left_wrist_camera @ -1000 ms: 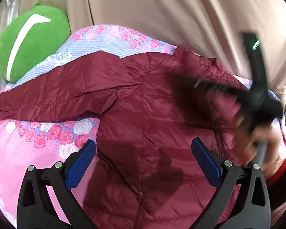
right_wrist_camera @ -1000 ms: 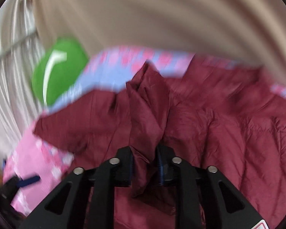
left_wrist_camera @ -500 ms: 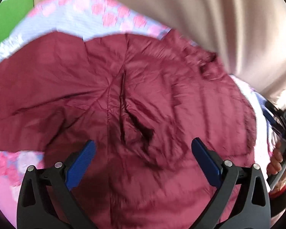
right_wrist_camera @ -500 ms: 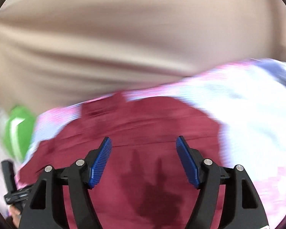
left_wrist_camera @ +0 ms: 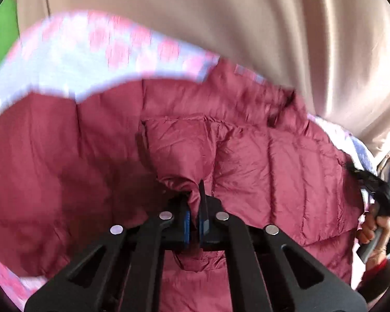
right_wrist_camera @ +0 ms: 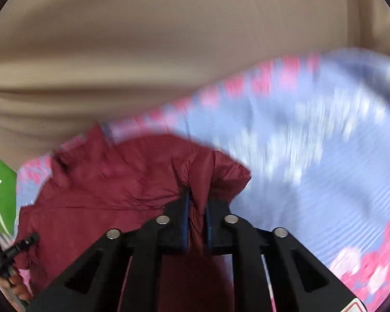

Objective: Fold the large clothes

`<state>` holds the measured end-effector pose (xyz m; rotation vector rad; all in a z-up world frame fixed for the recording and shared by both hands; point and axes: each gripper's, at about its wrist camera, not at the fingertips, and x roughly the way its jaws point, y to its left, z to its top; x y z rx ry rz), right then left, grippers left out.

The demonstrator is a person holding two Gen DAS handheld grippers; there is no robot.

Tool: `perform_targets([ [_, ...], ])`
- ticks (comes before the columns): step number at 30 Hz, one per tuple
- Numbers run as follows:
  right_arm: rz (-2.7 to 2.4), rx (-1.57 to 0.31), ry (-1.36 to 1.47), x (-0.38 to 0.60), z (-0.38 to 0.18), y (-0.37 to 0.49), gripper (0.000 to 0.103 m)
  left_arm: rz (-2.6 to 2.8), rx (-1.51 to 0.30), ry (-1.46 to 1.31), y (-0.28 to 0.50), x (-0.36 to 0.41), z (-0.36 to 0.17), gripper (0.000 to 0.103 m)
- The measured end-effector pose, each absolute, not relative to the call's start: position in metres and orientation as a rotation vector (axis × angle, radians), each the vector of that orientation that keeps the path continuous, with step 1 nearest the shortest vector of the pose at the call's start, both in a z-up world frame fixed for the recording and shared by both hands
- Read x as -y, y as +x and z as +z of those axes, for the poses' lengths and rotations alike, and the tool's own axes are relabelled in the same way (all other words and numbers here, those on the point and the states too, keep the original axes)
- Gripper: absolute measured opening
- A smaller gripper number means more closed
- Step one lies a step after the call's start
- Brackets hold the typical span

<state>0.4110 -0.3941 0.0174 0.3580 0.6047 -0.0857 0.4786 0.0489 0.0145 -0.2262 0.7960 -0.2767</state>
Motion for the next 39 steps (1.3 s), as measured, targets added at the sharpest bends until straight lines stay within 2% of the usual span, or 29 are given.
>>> perform_targets([
  [3,-0.081,-0.479,0.39,0.402,0.037,0.395,0.007,-0.284,-0.744,-0.23,0.481,-0.046,0.027,0.002],
  [4,-0.125,-0.491,0.364,0.406,0.031,0.4,0.007,-0.284,-0.761,-0.207,0.485,-0.04,0.02,0.002],
  [7,-0.21,-0.719,0.324,0.418,-0.028,0.434,0.008,-0.264,-0.838,-0.159,0.501,-0.021,-0.014,0.003],
  [9,-0.22,-0.716,0.331,0.417,-0.041,0.437,0.011,-0.25,-0.83,-0.149,0.503,-0.015,-0.023,0.003],
  [15,-0.275,-0.536,0.351,0.405,0.012,0.402,0.018,-0.255,-0.816,-0.144,0.494,-0.014,-0.018,0.006],
  [18,-0.134,-0.565,0.287,0.381,0.023,0.392,0.018,-0.259,-0.828,-0.177,0.478,-0.018,-0.016,0.017],
  [20,-0.044,-0.639,0.207,0.358,0.008,0.389,0.016,-0.256,-0.829,-0.161,0.464,-0.017,-0.016,0.027],
  [24,-0.077,-0.762,0.114,0.36,-0.035,0.39,0.0,-0.245,-0.836,-0.099,0.458,-0.022,-0.024,0.029],
  [28,-0.114,-0.735,0.26,0.39,-0.03,0.381,0.0,-0.247,-0.821,-0.114,0.458,-0.035,-0.025,0.029],
  [31,-0.142,-0.782,0.147,0.377,-0.042,0.383,0.0,-0.239,-0.801,-0.105,0.454,-0.035,-0.024,0.03],
  [36,-0.242,-0.809,0.102,0.378,-0.039,0.374,0.001,-0.151,-0.773,-0.202,0.427,-0.093,-0.007,0.032],
  [38,-0.231,-0.794,0.11,0.37,-0.025,0.358,0.005,-0.102,-0.762,-0.228,0.409,-0.132,0.0,0.042],
  [39,-0.223,-0.784,0.104,0.362,-0.018,0.347,0.009,-0.068,-0.756,-0.242,0.398,-0.152,0.003,0.043],
])
